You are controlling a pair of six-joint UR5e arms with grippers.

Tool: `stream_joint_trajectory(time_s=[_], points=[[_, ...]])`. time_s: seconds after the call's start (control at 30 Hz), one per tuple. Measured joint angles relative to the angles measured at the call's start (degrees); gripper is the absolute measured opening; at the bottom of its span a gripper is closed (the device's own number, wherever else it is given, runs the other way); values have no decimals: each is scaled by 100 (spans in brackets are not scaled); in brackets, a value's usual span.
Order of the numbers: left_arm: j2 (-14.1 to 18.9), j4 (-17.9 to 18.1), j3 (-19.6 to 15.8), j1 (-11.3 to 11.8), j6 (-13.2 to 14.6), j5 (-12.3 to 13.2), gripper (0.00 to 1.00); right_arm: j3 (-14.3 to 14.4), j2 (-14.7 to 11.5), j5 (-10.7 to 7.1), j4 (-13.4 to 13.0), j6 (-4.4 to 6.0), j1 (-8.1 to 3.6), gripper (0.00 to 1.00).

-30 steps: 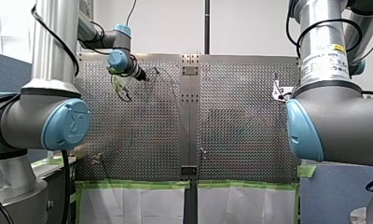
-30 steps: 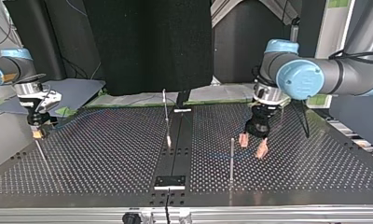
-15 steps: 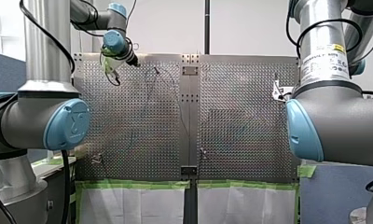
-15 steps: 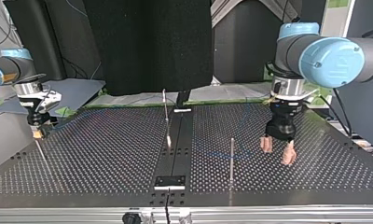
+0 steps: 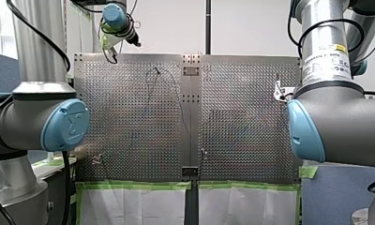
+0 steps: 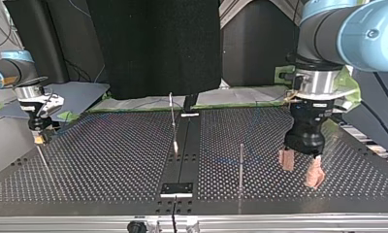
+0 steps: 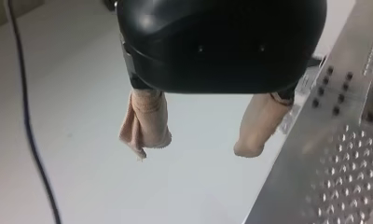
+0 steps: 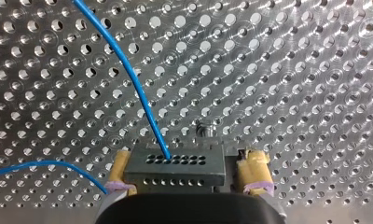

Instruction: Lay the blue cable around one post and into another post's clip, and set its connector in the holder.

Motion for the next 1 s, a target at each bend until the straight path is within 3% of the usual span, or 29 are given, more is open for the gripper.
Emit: stream_joint_trajectory(time_s=[0.5,0.77,1.0], points=[[-73,-875,78,-237,873,786,100,0,0,0,0,0,0,100],[-91,-1345,80,-266,1346,793,100,0,0,0,0,0,0,100],[-252,-1786,84,-229,1785,514,100,0,0,0,0,0,0,100]])
